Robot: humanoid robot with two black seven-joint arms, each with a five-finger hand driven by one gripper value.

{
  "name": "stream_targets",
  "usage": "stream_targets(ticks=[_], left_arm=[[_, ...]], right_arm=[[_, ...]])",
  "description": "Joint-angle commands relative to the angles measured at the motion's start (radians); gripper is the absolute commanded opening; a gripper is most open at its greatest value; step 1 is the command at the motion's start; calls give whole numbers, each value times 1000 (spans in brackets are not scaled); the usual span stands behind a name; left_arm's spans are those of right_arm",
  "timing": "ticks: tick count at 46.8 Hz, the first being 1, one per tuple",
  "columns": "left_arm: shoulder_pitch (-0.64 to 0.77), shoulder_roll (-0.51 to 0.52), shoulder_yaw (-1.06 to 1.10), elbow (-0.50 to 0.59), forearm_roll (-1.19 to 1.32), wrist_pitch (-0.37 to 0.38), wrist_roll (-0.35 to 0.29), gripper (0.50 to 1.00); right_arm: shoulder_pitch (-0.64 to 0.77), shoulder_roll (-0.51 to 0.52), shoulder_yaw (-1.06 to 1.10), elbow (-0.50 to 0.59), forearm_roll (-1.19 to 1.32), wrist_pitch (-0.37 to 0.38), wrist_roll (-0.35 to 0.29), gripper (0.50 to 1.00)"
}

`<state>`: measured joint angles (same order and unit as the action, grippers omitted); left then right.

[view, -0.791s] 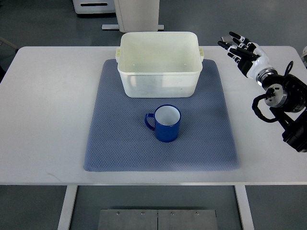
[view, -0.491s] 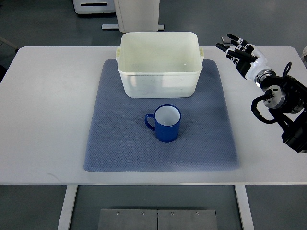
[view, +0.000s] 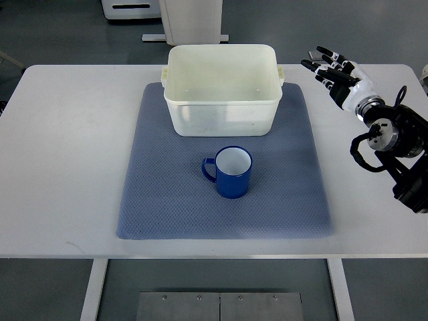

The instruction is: Place cup in box with right hand

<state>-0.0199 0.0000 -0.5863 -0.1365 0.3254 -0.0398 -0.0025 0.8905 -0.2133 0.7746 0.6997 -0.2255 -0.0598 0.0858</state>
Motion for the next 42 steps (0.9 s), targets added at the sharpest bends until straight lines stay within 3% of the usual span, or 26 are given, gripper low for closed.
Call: stream_targets(ticks=[1,42], left_arm=[[0,0,-1,0,0,0,1,1000],[0,0,0,0,0,0,1,1000]], right_arm=[[-1,0,-1,0,0,0,0,998],[25,9,-1,0,0,0,0,998]])
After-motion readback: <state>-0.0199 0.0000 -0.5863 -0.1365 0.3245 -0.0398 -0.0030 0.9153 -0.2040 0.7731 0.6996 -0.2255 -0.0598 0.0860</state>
